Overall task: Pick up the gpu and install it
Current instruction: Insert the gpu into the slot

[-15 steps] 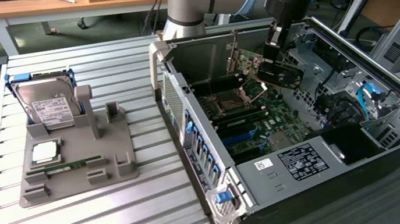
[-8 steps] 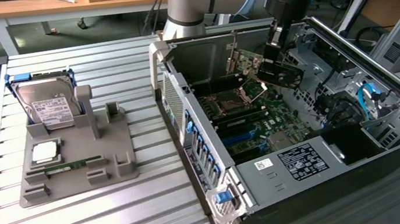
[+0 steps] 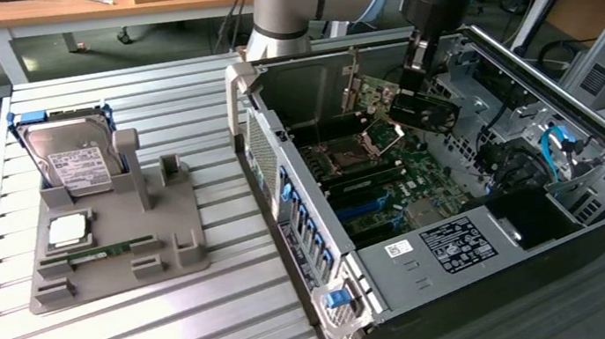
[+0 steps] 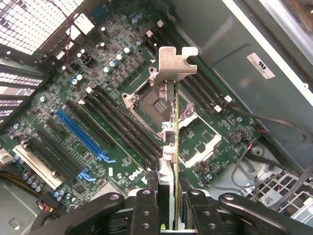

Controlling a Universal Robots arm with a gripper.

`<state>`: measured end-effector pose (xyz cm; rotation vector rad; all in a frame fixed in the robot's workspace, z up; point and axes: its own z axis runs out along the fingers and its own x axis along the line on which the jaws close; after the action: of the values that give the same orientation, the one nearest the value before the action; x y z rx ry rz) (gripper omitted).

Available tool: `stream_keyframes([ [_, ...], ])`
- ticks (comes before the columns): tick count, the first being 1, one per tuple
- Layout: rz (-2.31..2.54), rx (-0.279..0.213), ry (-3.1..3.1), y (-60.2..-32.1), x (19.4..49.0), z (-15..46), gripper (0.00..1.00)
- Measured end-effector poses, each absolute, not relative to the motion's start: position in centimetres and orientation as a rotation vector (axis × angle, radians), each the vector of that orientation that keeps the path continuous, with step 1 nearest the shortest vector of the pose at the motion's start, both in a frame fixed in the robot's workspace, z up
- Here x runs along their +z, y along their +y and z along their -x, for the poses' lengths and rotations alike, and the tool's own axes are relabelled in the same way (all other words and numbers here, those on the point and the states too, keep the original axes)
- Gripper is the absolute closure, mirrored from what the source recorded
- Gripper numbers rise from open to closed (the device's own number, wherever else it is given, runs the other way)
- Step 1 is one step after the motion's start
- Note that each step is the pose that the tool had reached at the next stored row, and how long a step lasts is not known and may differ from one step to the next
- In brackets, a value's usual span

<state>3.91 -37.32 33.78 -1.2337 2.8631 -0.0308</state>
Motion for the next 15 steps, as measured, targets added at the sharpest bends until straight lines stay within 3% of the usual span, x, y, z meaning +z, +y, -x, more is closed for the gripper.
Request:
stream_keyframes([
  [15, 1.317, -0.031, 2.826, -37.32, 33.78, -3.91, 0.73],
])
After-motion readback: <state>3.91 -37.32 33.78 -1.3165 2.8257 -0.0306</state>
